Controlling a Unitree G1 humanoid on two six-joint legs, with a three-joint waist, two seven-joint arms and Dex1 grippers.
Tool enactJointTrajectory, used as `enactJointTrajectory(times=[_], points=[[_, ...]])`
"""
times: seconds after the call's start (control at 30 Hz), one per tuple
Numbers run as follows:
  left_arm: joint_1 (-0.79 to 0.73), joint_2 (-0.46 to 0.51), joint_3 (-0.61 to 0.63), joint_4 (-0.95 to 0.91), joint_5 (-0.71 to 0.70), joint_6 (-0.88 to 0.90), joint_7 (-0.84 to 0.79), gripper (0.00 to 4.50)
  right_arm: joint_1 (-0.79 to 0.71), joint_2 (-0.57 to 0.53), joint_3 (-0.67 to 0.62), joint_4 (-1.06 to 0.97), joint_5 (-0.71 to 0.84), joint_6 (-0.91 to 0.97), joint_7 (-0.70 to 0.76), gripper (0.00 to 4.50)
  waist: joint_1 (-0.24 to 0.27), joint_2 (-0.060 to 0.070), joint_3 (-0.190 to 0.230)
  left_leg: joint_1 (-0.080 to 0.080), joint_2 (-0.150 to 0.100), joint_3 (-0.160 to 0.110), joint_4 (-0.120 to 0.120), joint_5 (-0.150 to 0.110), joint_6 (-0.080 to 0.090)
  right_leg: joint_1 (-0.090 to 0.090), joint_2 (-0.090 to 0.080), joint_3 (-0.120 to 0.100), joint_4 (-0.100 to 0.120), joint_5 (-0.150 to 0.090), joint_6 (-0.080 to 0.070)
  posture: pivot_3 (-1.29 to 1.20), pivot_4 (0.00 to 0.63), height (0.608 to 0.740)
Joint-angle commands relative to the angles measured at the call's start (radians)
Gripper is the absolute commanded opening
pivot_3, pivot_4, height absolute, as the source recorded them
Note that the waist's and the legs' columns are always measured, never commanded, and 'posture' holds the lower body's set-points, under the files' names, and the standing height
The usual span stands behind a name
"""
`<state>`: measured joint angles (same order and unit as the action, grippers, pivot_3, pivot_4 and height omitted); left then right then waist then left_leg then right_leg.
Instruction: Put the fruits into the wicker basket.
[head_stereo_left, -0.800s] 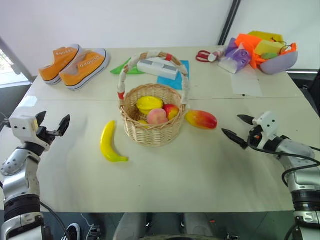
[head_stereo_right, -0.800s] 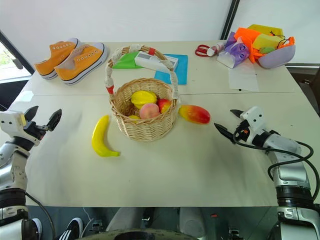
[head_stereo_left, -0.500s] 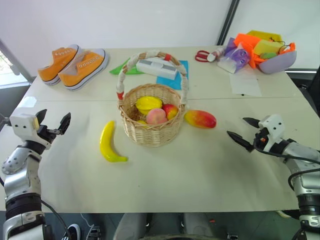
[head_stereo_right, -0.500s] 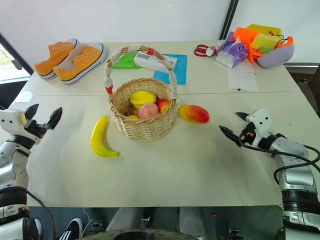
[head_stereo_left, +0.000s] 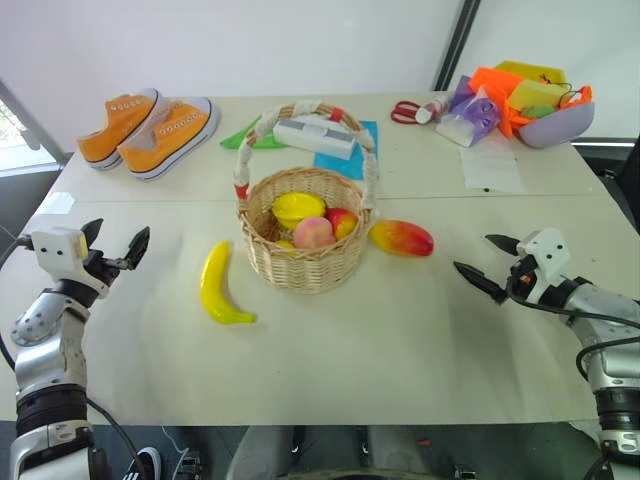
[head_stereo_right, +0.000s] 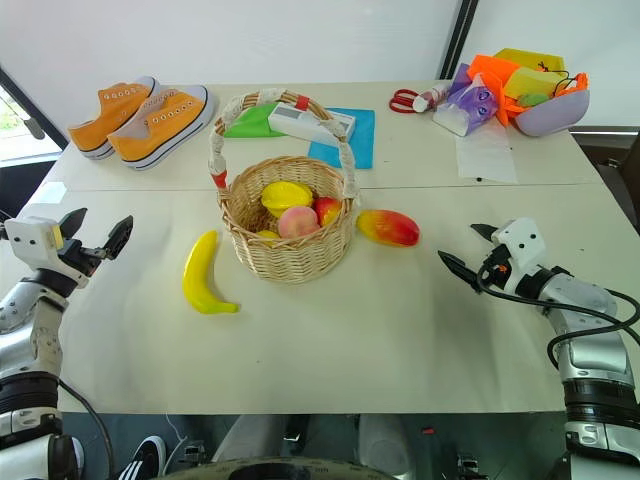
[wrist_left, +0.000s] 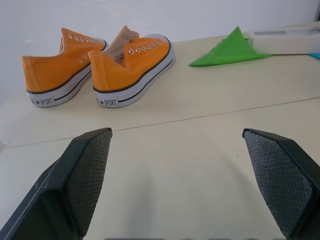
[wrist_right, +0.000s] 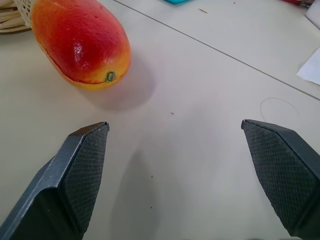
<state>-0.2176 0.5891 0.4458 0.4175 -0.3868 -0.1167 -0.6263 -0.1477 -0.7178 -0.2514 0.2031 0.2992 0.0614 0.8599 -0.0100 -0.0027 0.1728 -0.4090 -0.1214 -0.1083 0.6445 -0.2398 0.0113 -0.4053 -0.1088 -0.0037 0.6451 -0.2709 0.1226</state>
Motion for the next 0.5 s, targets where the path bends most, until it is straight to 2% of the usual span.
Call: enactJointTrajectory(times=[0.03, 0.23, 0.37, 0.5], points=[[0.006, 0.005, 0.004, -0.049, -0.010, 0.003, -0.006, 4.50, -0.018, -0.014, -0.022, -0.021, 0.012, -0.003, 0.001, 4.43, 0.000, 0.000, 0.000, 0.000, 0.000, 0.000, 0.000, 0.000, 0.000, 0.000, 0.000, 0.000, 0.000, 0.000, 0.000, 0.00, 0.150, 0.740], [0.032, 0.009, 0.004, -0.075, -0.039, 0.031, -0.059, 4.50, -0.025, -0.024, -0.029, -0.032, 0.034, 0.012, 0.026, 4.43, -0.001, 0.000, 0.000, 0.000, 0.000, 0.000, 0.000, 0.000, 0.000, 0.000, 0.000, 0.000, 0.000, 0.000, 0.000, 0.00, 0.150, 0.740], [0.192, 0.059, -0.030, -0.388, -0.255, 0.271, -0.285, 4.50, -0.017, -0.038, -0.030, -0.160, 0.134, 0.098, 0.104, 4.43, -0.005, 0.000, 0.000, -0.001, 0.000, 0.001, -0.001, 0.000, 0.001, 0.000, 0.000, 0.001, 0.000, 0.000, 0.000, 0.00, 0.150, 0.740], [0.330, 0.137, -0.039, -0.666, -0.385, 0.436, -0.374, 4.50, -0.043, -0.048, 0.014, -0.244, 0.153, 0.174, 0.129, 4.43, -0.001, 0.001, 0.001, -0.001, 0.002, 0.001, -0.001, -0.001, 0.000, 0.000, 0.000, 0.001, -0.001, -0.001, -0.001, 0.00, 0.150, 0.740]])
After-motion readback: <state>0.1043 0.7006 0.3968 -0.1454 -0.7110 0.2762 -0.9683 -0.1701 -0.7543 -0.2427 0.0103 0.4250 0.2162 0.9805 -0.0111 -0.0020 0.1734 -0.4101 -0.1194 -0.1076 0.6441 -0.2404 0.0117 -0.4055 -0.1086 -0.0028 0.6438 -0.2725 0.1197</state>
